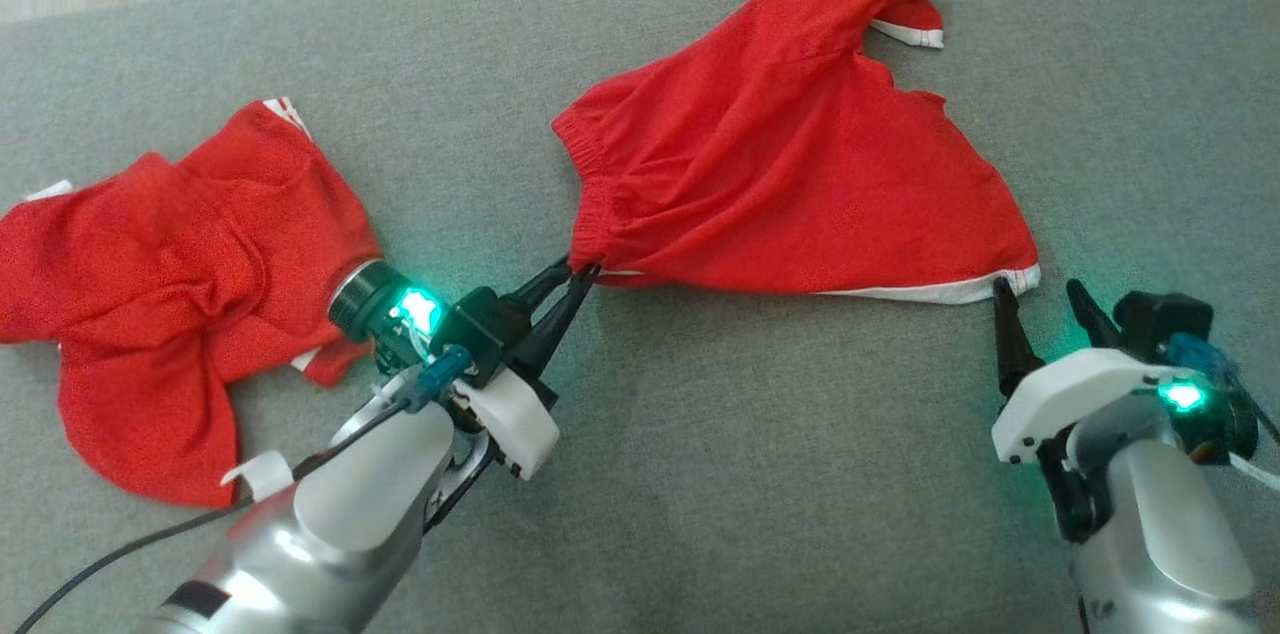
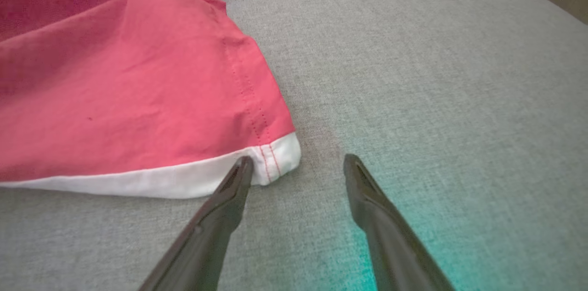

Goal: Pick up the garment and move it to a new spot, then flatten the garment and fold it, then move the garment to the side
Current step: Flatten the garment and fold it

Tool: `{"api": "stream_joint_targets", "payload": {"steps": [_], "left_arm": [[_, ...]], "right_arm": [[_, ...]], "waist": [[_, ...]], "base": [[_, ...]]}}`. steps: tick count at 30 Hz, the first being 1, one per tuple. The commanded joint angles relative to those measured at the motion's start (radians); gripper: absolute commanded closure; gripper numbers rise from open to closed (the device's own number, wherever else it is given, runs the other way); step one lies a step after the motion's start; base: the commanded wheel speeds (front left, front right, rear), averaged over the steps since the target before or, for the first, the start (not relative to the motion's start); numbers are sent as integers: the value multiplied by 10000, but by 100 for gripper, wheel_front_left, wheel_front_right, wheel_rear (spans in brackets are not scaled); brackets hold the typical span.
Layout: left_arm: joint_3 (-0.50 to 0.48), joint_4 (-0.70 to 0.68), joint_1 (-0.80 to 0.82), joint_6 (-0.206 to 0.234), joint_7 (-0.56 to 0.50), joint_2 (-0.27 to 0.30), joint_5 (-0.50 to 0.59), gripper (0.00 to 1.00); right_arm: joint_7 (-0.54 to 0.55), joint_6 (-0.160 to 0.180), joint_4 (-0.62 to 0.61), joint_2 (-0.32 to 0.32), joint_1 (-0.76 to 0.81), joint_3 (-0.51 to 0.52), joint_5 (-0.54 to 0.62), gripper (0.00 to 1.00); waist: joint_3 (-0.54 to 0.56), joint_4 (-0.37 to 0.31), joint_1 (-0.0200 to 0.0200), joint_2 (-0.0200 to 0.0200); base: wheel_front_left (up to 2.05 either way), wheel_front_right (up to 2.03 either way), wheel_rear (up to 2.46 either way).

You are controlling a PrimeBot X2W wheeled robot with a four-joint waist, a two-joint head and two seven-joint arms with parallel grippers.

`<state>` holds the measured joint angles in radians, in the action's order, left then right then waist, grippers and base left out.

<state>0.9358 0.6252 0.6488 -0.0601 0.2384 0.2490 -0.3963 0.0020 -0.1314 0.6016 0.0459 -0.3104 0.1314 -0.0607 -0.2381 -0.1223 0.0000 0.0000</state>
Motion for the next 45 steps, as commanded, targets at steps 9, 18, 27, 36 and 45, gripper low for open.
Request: {"api": "stream_joint_targets", "payload": {"steps": [9,18,27,36,45], "left_arm": [[-259,-481,355,137,-153,338,-138,100],[-270,-496,367,159,-353,417,-334,100],[-512,-687,574,142,-625,691,-677,100],[-956,-1436,1619,-223,-1528,1172,-1271,100],[-1471,-1620,3096,-493,-2157,1353,-1947,100]], "right_arm": [[153,7,319,43,-747,-311,1464,0],[158,7,50,43,-899,-701,2003,100],[-115,7,-1493,43,-1307,-1211,1047,100],[230,7,-2590,168,-2280,-1348,430,100],[-18,7,-3027,440,-3369,-1131,-122,100]], "waist": [[-142,18,0,0],[36,-7,0,0],[702,-245,0,0],[1501,-274,0,0],[2354,-259,0,0]], "base": [[0,0,0],[0,0,0],[0,0,0],[0,0,0],[0,0,0]]}}
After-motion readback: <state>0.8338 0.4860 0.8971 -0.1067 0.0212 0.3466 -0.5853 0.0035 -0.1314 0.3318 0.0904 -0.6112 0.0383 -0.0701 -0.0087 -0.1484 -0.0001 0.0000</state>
